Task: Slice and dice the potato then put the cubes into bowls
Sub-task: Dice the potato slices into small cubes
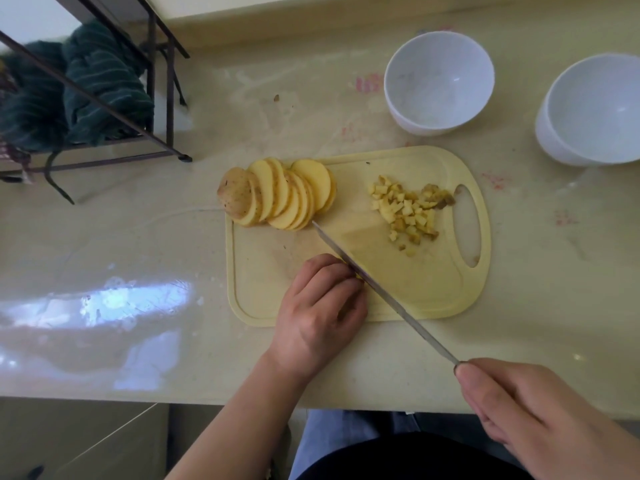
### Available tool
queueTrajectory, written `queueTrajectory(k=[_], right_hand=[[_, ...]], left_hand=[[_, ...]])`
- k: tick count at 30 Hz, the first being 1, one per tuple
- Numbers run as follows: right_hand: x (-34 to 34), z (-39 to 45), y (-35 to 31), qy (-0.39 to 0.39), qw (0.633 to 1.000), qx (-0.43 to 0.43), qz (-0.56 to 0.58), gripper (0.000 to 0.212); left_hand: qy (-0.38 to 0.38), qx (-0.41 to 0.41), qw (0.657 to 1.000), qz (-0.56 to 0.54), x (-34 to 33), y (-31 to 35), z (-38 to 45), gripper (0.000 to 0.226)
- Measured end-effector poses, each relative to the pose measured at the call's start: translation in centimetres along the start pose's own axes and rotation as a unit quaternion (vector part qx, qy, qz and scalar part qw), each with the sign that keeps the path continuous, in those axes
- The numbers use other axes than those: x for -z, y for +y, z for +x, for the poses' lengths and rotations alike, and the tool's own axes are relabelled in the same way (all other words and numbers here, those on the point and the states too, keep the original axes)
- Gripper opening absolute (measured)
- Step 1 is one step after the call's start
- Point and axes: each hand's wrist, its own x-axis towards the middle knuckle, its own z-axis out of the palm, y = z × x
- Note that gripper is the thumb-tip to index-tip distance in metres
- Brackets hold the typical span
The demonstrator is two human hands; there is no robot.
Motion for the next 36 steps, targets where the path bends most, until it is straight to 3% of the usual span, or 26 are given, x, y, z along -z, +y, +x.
queueTrajectory(k=[16, 22, 32, 36], right_hand=[[0.2, -1.2, -0.1, -0.011, 0.998, -0.048, -0.045, 0.099], [-0.7, 0.9, -0.3, 0.003, 0.998, -0.013, -0.069, 0.09], [0.6, 1.4, 0.5, 0.043, 0.999, -0.008, 0.013, 0.078], [1.8, 1.3, 0.6, 0.026, 0.997, -0.029, 0.073, 0.068]], left_hand=[[0.004, 0.004, 1.0, -0.005, -0.1, -0.2, 0.1, 0.006], [0.006, 0.011, 1.0, -0.019, 0.0, -0.1, 0.3, 0.005], [0.004, 0.01, 1.0, -0.006, 0.0, 0.0, 0.2, 0.006], [0.011, 0.011, 1.0, -0.002, -0.1, 0.0, 0.0, 0.006]])
